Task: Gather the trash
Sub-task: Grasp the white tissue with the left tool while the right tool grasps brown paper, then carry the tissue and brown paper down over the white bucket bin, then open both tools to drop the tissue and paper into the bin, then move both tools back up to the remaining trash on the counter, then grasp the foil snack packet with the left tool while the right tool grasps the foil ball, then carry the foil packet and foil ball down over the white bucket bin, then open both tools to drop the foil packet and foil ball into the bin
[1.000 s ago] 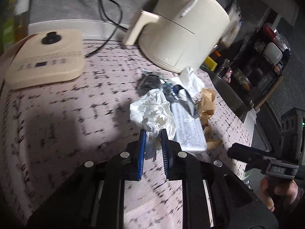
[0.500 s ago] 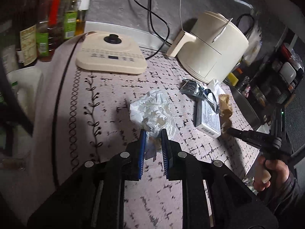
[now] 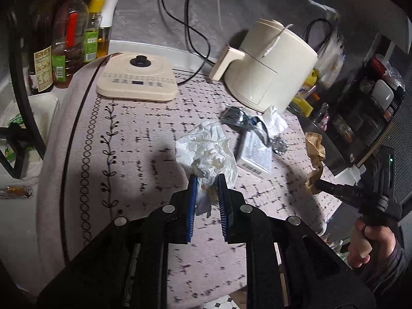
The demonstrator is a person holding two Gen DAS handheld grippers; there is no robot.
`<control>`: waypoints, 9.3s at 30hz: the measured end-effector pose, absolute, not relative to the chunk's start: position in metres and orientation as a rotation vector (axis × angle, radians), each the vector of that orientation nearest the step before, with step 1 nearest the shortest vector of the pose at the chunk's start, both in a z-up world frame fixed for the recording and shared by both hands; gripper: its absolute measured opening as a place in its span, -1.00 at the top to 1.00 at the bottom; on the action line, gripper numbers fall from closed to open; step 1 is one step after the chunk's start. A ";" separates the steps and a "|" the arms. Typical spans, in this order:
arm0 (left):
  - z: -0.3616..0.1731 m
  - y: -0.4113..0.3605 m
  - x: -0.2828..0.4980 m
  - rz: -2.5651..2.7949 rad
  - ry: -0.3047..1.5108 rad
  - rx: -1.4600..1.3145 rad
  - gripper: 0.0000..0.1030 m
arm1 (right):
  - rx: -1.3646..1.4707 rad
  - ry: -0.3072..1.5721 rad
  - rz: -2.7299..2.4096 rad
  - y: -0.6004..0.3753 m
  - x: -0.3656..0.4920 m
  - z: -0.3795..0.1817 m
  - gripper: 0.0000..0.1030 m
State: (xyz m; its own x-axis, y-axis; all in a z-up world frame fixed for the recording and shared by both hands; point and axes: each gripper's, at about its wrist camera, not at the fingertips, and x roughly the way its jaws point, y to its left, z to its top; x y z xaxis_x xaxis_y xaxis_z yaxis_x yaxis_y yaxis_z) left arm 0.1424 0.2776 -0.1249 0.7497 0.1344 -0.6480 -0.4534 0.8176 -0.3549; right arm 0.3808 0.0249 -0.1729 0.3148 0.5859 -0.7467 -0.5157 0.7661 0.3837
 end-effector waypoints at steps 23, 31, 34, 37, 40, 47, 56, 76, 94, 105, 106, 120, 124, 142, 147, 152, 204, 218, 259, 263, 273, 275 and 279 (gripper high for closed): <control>-0.125 0.124 0.195 0.171 0.715 -0.455 0.68 | 0.132 1.046 0.603 -0.160 0.345 -0.183 0.83; -0.145 0.066 0.215 0.080 0.790 -0.428 0.68 | 0.170 1.096 0.535 -0.213 0.335 -0.206 0.83; -0.152 0.044 0.220 0.041 0.813 -0.417 0.68 | 0.184 1.121 0.501 -0.235 0.330 -0.218 0.83; -0.163 0.021 0.227 -0.006 0.842 -0.416 0.68 | 0.191 1.141 0.462 -0.257 0.326 -0.228 0.82; -0.177 -0.004 0.234 -0.055 0.879 -0.411 0.68 | 0.209 1.176 0.406 -0.285 0.318 -0.243 0.82; -0.205 -0.061 0.245 -0.167 0.954 -0.396 0.68 | 0.225 1.249 0.299 -0.340 0.301 -0.273 0.82; -0.224 -0.116 0.246 -0.240 1.001 -0.380 0.68 | 0.234 1.328 0.239 -0.389 0.290 -0.309 0.53; -0.246 -0.218 0.270 -0.398 1.083 -0.301 0.67 | 0.349 1.230 0.075 -0.493 0.263 -0.288 -0.07; -0.246 -0.247 0.296 -0.424 1.104 -0.288 -0.47 | 0.426 1.181 0.003 -0.540 0.251 -0.274 -0.09; -0.196 -0.153 0.293 -0.246 0.965 -0.337 -0.77 | 0.375 1.122 0.133 -0.469 0.289 -0.246 -0.38; -0.192 -0.145 0.293 -0.232 0.954 -0.341 -0.77 | 0.369 1.109 0.146 -0.460 0.293 -0.240 -0.47; -0.143 0.003 0.277 -0.023 0.798 -0.395 -0.85 | 0.273 0.998 0.293 -0.333 0.326 -0.186 -0.85; -0.135 0.042 0.274 0.020 0.767 -0.407 -0.85 | 0.245 0.976 0.323 -0.296 0.333 -0.175 -0.85; -0.121 0.182 0.281 0.137 0.692 -0.433 -0.85 | 0.186 0.930 0.425 -0.155 0.365 -0.152 -0.85; -0.123 0.220 0.296 0.142 0.696 -0.438 -0.85 | 0.177 0.915 0.448 -0.111 0.378 -0.152 -0.85; -0.126 0.256 0.316 0.139 0.713 -0.434 -0.85 | 0.182 0.920 0.462 -0.072 0.392 -0.156 -0.85; -0.140 0.333 0.266 0.273 0.650 -0.637 0.23 | 0.056 1.056 0.687 0.094 0.449 -0.177 0.28; -0.125 0.238 0.264 0.182 0.656 -0.609 0.23 | 0.068 1.056 0.634 -0.028 0.396 -0.154 0.28; -0.203 -0.138 0.285 -0.376 1.006 -0.366 0.23 | 0.378 1.103 -0.006 -0.462 0.248 -0.239 -0.32; -0.216 -0.166 0.285 -0.409 1.046 -0.335 0.23 | 0.410 1.101 -0.026 -0.483 0.235 -0.242 -0.32; -0.246 -0.229 0.290 -0.461 1.152 -0.243 0.23 | 0.447 1.053 -0.078 -0.520 0.210 -0.229 -0.32; -0.253 -0.239 0.293 -0.481 1.182 -0.250 0.11 | 0.458 1.050 -0.095 -0.528 0.205 -0.229 -0.32; -0.255 -0.252 0.294 -0.548 1.178 -0.312 -0.42 | 0.474 1.051 -0.119 -0.540 0.197 -0.231 -0.32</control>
